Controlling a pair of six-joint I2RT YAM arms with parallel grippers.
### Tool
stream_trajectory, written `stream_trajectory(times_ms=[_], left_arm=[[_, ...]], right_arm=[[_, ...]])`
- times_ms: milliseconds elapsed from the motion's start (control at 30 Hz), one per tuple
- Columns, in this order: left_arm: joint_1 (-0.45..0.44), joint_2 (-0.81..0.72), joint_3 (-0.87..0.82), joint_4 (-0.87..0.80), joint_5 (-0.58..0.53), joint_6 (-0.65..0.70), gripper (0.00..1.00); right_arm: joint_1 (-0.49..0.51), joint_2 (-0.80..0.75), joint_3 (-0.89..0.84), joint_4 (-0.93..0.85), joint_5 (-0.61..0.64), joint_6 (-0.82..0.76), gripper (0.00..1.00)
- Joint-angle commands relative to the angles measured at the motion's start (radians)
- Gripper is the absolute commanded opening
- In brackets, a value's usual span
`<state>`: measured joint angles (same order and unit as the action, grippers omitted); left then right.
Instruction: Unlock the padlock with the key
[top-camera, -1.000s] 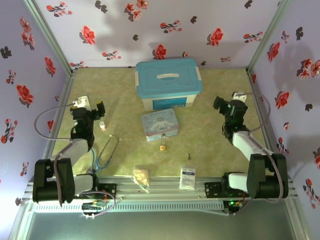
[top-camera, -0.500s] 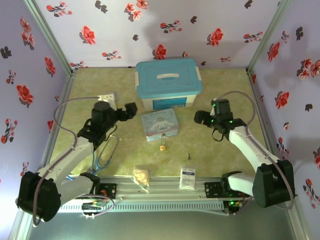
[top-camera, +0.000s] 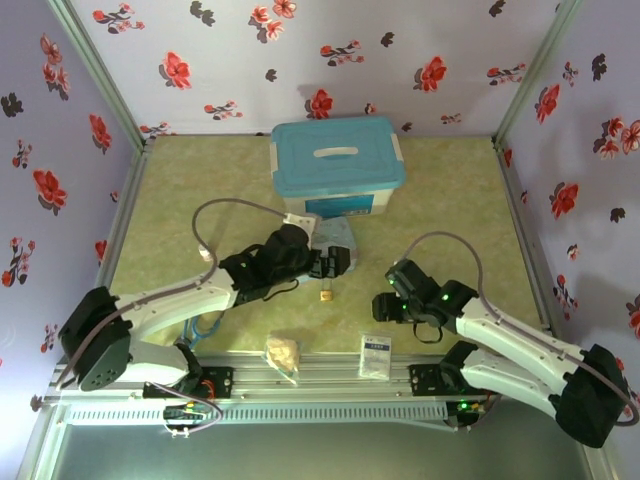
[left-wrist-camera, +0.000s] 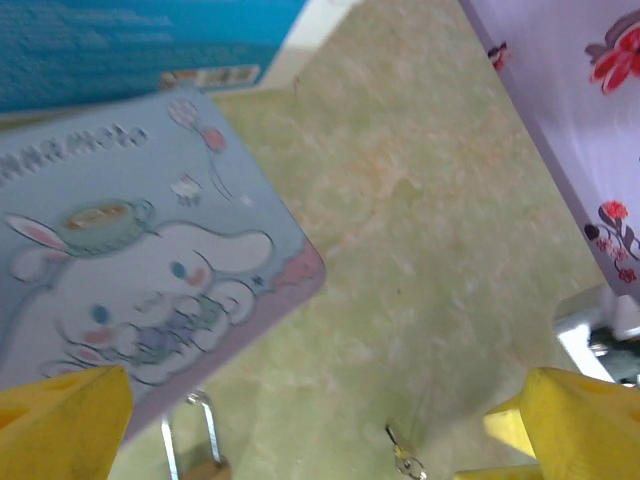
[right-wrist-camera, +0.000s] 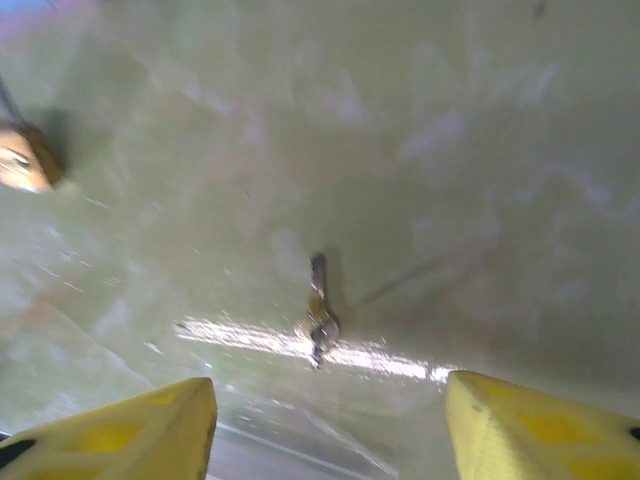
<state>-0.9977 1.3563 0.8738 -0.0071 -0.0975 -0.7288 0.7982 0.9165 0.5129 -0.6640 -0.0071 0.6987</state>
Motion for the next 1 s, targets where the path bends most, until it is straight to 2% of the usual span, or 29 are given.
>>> stream_trajectory(times_ms=[0, 133, 333, 433, 600, 767, 967], left_arm=[[-0.039, 0.054, 0.052, 0.023, -0.036, -0.063, 1.00], [-0.081, 0.099, 0.102, -0.007, -0.025, -0.046, 1.00], [-0.090, 0.096, 0.088, 0.015, -0.015, -0.066, 1.00], [-0.090, 0.104, 0.097, 0.006, -0.016, -0.063, 1.00], [-0.089, 0.123, 0.119, -0.014, -0.007, -0.069, 1.00], [-0.089, 0.129, 0.083, 0.035, -0.007, -0.095, 1.00], [-0.090, 0.141, 0.074, 0.041, -0.008, -0.104, 1.00]], right_arm=[[0.043, 0.016, -0.027, 0.045, 0.031, 0.085, 0.59], [0.076, 0.059, -0.037, 0.101, 0.066, 0.081, 0.53], [0.078, 0.121, -0.042, 0.083, 0.130, 0.064, 0.48], [0.077, 0.124, -0.064, 0.113, 0.119, 0.066, 0.42], [0.078, 0.134, -0.098, 0.153, 0.100, 0.076, 0.38], [0.078, 0.157, -0.100, 0.153, 0.126, 0.052, 0.37], [0.078, 0.200, -0.065, 0.194, 0.116, 0.029, 0.36]])
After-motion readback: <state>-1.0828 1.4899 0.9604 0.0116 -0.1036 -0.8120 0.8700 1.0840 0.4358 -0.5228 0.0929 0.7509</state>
